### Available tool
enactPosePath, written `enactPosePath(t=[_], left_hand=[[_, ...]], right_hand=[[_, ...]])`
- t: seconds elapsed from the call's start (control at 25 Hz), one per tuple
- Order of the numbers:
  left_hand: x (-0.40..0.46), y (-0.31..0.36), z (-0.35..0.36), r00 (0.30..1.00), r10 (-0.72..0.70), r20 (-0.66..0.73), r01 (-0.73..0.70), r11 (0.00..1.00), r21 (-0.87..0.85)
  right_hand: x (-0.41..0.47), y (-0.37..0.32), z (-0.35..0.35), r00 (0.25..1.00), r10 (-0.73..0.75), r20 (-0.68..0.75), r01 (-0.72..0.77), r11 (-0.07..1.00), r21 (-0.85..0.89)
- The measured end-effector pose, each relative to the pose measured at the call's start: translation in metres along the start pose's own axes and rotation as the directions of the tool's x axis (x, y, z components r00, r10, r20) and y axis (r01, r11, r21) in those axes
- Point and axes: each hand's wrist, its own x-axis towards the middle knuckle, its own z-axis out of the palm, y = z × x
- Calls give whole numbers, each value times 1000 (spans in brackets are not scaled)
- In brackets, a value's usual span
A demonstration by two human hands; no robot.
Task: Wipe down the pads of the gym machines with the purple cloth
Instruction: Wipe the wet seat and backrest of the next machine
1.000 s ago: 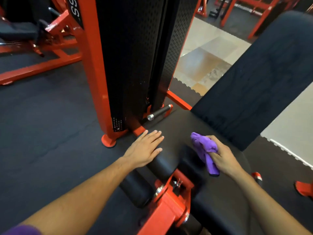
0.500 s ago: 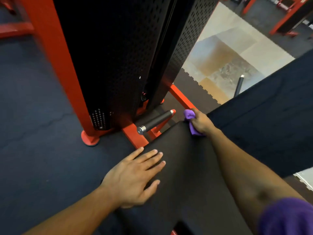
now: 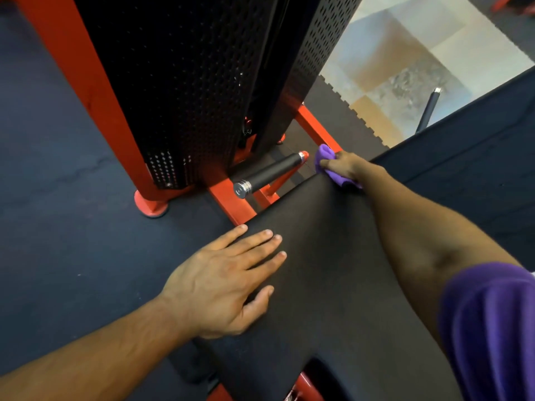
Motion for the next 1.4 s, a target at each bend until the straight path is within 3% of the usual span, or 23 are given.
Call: enactPosePath(t=[0.12, 0.28, 0.32, 0.4, 0.52, 0.64, 0.88, 0.96, 1.04, 1.12, 1.2, 1.4], left_hand=[[-2, 2, 4, 1000, 10, 2, -10, 1000, 0], [4, 1, -2, 1000, 21, -4, -21, 999, 32], [2, 4, -3, 998, 56, -18, -55, 998, 35], [-11, 19, -1, 990, 131, -55, -130, 991, 26], [-42, 43, 10, 988, 152, -36, -150, 988, 33], [-45, 41, 16, 985, 150, -83, -147, 988, 44], [-49, 40, 20, 978, 170, -121, -162, 984, 73], [-47, 40, 22, 977, 167, -135, -159, 985, 66], [-48, 40, 24, 975, 158, -153, -150, 987, 64], [-50, 39, 26, 973, 163, -165, -152, 985, 78], [-49, 38, 27, 970, 165, -178, -155, 986, 68], [-49, 37, 30, 965, 170, -201, -160, 985, 64]], right_hand=[[-14, -31, 5, 985, -166, -48, 166, 986, -13], [-46, -39, -19, 921, -314, -232, 326, 945, 14], [-53, -37, -24, 914, -338, -225, 347, 938, 1], [-66, -37, -21, 921, -387, -40, 380, 917, -118], [-68, -41, -10, 946, -281, 162, 313, 923, -225], [-66, -64, -8, 950, -262, 170, 297, 925, -238], [-122, -112, 32, 839, -518, 166, 544, 791, -281], [-123, -107, 34, 826, -549, 132, 562, 781, -271], [-101, -89, 18, 862, -489, 134, 506, 806, -307], [-79, -76, -3, 933, -349, 85, 357, 875, -327], [-70, -79, -2, 953, -300, 44, 296, 888, -352], [-97, -86, 7, 866, -486, 119, 495, 799, -342]])
